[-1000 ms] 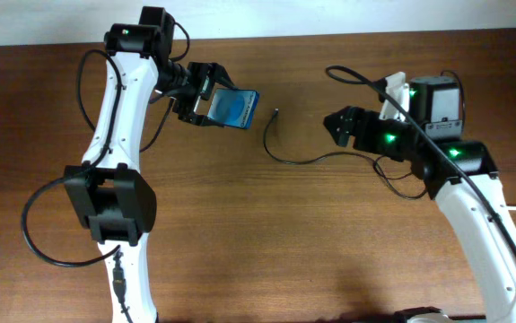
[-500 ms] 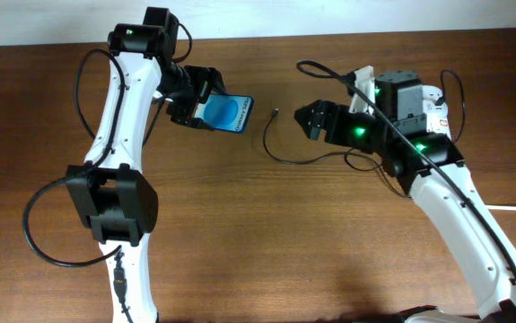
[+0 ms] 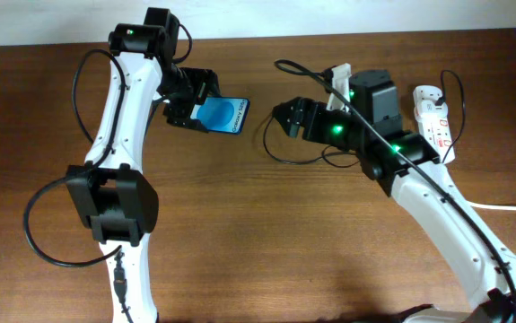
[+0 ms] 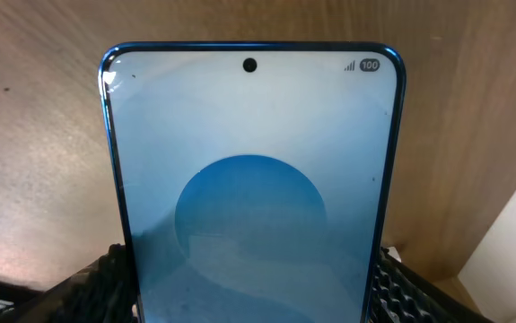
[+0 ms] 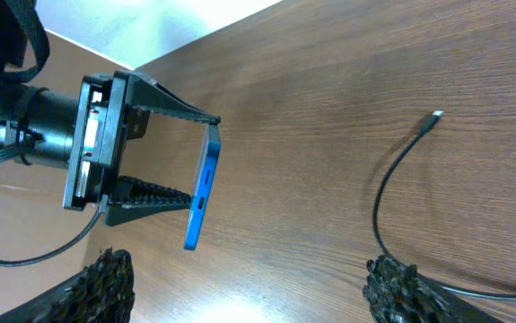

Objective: Plug charger to phone and switch on socket

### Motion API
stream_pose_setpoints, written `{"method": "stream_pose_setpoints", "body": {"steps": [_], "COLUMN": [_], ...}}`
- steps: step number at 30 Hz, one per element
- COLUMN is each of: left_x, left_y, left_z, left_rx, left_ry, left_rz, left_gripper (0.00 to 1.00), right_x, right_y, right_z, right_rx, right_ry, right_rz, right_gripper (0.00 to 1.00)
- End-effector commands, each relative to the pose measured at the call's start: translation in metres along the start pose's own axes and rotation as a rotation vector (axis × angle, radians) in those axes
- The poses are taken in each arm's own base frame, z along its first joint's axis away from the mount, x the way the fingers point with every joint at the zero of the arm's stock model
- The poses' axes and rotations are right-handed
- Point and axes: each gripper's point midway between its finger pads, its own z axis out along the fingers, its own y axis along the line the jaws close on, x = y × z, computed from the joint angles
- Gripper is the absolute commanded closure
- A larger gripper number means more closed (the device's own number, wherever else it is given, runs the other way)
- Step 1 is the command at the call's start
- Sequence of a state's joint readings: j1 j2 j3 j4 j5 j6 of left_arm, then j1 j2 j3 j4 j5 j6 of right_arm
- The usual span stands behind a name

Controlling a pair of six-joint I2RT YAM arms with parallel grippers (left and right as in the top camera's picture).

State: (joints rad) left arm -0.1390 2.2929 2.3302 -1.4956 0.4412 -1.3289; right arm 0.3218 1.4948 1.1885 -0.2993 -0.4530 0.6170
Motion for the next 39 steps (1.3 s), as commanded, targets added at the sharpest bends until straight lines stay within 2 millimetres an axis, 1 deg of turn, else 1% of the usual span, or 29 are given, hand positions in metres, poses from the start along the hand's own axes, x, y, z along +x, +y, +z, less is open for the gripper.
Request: {"method": "stream_pose_setpoints", "body": {"steps": [1, 2, 5, 7, 10, 13, 19, 22, 25, 26, 29, 32, 39], "left_x": [0.005, 0.005, 0.006, 0.007, 0.011, 0.011, 0.022, 0.025, 0.025, 0.025, 0.026, 0.028, 0.03], "left_y": [0.001, 0.004, 0.007, 0.007, 0.007, 0.009, 0.01, 0.01, 0.01, 0.01, 0.013, 0.014, 0.017], "left_z": [-0.006, -0.006, -0.006, -0.006, -0.003, 0.001, 0.009, 0.01, 0.01, 0.01, 0.01, 0.01, 0.011], "left_rx": [-0.002, -0.015, -0.026, -0.027, -0.033, -0.059, -0.087, -0.089, -0.089, -0.089, -0.098, -0.105, -0.116], "left_ry": [-0.004, 0.0, 0.002, 0.002, -0.001, -0.061, -0.098, -0.096, -0.096, -0.096, -0.093, -0.092, -0.089], "left_rz": [0.003, -0.004, -0.009, -0.008, 0.004, 0.029, 0.071, 0.076, 0.075, 0.075, 0.072, 0.075, 0.074], "left_gripper": [1.0, 1.0, 1.0, 1.0, 1.0, 1.0, 1.0, 1.0, 1.0, 1.0, 1.0, 1.0, 1.0], "right_x": [0.008, 0.013, 0.021, 0.027, 0.033, 0.038, 0.036, 0.043, 0.05, 0.051, 0.055, 0.058, 0.052], "right_y": [0.008, 0.012, 0.023, 0.026, 0.026, 0.028, 0.028, 0.027, 0.03, 0.029, 0.025, 0.02, 0.025], "right_z": [0.025, 0.035, 0.054, 0.064, 0.074, 0.082, 0.084, 0.089, 0.092, 0.094, 0.098, 0.104, 0.104], "right_rx": [-0.015, -0.029, -0.056, -0.043, -0.035, -0.04, -0.036, -0.027, -0.029, -0.024, -0.013, -0.004, -0.029], "right_ry": [0.024, 0.034, 0.037, 0.036, 0.039, 0.041, 0.029, 0.047, 0.06, 0.062, 0.072, 0.081, 0.057], "right_rz": [0.015, 0.033, 0.044, 0.056, 0.067, 0.078, 0.09, 0.096, 0.09, 0.09, 0.138, 0.15, 0.139], "right_gripper": [0.19, 0.23, 0.31, 0.32, 0.36, 0.37, 0.45, 0.47, 0.49, 0.51, 0.53, 0.56, 0.64]}}
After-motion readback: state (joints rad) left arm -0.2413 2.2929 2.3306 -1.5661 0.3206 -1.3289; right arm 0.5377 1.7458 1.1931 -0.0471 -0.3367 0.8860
